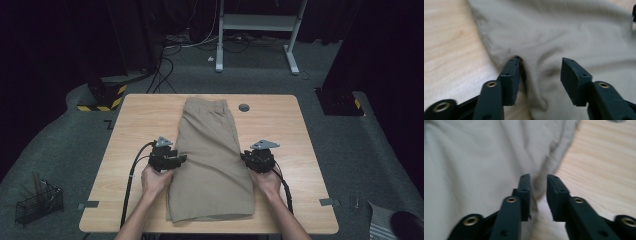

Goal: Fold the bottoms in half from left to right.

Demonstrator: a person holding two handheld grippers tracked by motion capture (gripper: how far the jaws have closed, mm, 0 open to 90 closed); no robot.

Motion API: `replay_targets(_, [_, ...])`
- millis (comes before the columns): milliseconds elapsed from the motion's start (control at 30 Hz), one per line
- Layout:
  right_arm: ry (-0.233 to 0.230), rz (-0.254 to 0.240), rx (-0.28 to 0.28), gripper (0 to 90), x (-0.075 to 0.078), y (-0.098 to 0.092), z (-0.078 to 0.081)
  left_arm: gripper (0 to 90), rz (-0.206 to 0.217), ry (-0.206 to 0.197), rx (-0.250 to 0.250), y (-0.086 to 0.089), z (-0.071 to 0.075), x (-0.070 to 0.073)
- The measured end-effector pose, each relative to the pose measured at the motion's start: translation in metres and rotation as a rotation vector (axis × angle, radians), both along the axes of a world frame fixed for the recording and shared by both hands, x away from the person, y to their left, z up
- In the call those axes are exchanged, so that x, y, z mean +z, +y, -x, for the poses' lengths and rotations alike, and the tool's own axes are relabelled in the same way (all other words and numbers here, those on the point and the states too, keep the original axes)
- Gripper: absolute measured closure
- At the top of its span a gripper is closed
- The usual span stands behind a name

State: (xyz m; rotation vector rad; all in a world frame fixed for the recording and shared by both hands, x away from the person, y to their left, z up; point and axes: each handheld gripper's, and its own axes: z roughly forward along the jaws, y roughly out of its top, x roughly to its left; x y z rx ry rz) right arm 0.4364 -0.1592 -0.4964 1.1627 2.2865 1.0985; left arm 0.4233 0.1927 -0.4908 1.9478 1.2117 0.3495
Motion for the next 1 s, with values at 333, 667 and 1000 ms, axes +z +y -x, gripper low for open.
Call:
replay_targets(333, [0.082, 0.024, 0.033, 87.1, -0.018, 0.021, -0.010, 77.9, -0.063, 0.048, 0.009, -0.004, -0.012, -0.021])
replay_targets(667, [0.065, 0.057, 0.061, 89.4, -0.020, 0.004, 0.026, 87.9, -0.030, 0.054, -0.100, -0.003, 0.025, -0.026])
replay_targets(1000, [0.039, -0.006, 0.047, 73.3, 0.002, -0.004, 0.030, 52.8, 0.023, -0.017, -0.030, 0.003, 0.015, 0.001])
